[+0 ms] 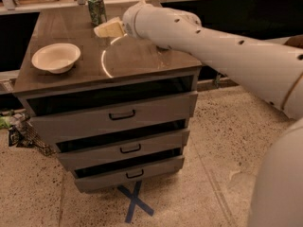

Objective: Knock green can over

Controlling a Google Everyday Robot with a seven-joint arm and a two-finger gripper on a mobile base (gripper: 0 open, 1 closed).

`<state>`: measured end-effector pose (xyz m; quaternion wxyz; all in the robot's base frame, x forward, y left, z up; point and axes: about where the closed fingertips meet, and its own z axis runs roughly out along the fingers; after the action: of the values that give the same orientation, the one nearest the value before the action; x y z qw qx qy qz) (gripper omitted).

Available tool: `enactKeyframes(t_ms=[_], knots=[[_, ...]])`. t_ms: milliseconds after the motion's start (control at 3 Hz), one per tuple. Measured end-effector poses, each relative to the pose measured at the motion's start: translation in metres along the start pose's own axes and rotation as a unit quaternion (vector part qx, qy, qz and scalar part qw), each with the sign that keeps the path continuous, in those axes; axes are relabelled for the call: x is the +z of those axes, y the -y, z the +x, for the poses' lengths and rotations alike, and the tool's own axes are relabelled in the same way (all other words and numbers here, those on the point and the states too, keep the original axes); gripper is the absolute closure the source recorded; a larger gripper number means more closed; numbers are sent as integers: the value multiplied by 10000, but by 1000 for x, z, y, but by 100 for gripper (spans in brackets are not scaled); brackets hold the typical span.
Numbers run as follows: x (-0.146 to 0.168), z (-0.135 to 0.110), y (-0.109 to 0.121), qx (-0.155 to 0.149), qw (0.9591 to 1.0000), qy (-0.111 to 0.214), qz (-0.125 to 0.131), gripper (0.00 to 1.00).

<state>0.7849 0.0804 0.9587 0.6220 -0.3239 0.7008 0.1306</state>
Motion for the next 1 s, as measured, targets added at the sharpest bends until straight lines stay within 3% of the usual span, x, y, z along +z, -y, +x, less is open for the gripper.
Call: enactKeyframes(t_ms=[667,1000], knots=[[78,-3,-23,250,9992,166,-264,0],[112,5,-21,360,9988,204,-247,0]])
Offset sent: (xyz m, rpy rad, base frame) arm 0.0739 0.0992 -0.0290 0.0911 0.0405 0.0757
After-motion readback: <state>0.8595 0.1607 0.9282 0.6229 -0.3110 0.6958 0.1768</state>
